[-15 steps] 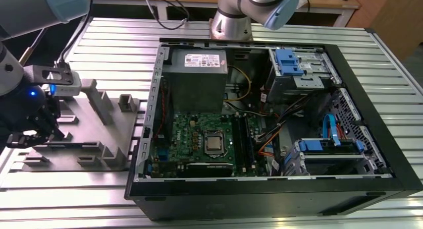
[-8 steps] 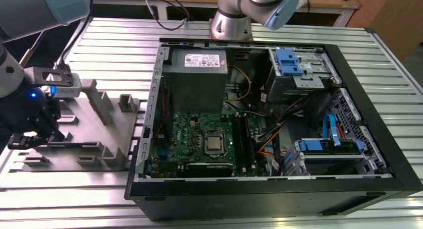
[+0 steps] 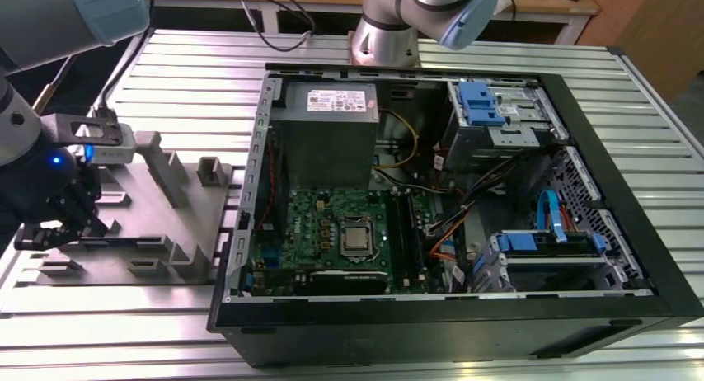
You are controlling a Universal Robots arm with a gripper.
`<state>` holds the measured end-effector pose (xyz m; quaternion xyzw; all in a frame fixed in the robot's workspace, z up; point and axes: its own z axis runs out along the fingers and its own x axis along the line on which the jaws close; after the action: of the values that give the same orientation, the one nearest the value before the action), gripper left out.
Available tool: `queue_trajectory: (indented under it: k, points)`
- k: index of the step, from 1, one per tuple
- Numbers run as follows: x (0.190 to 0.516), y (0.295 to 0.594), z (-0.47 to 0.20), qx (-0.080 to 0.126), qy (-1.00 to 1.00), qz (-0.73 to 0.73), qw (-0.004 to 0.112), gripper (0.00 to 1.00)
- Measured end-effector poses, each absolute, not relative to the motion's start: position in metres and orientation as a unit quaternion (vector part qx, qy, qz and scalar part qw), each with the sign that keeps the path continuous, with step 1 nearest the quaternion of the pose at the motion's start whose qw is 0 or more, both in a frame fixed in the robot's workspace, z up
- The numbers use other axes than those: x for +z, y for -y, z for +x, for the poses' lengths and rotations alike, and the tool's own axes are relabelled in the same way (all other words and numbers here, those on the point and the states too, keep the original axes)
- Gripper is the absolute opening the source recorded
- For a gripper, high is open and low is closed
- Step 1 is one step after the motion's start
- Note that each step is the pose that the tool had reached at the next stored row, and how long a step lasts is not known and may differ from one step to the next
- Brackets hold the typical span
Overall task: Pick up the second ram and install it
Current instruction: 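Pick up the second ram and move it above second insertion slot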
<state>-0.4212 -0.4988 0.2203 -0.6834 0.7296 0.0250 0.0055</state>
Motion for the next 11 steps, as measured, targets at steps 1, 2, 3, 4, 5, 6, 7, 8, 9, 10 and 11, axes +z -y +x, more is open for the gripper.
queue_trajectory:
  k: [1,2,3,4,5,6,7,8,9,10,11]
  points:
    - [0.2198,0.4988,-0.4214,0.025,-0.729,-0.684,0.005,0.07]
    - [0.2190,0.4988,-0.4214,0.025,-0.729,-0.684,0.005,0.07]
    - [0.2182,0.4988,-0.4214,0.025,-0.729,-0.684,0.005,0.07]
    - [0.2174,0.4988,-0.4215,0.025,-0.729,-0.684,0.005,0.07]
    - [0.2167,0.4988,-0.4215,0.025,-0.729,-0.684,0.005,0.07]
    - [0.2159,0.4988,-0.4216,0.025,-0.729,-0.684,0.005,0.07]
    - [0.2154,0.4988,-0.4216,0.025,-0.729,-0.684,0.005,0.07]
    - [0.2154,0.4988,-0.4217,0.025,-0.728,-0.685,0.005,0.07]
    - [0.2154,0.4988,-0.4217,0.025,-0.728,-0.685,0.005,0.07]
    - [0.2154,0.4988,-0.4217,0.025,-0.728,-0.685,0.005,0.07]
    - [0.2153,0.4988,-0.4216,0.025,-0.728,-0.685,0.005,0.07]
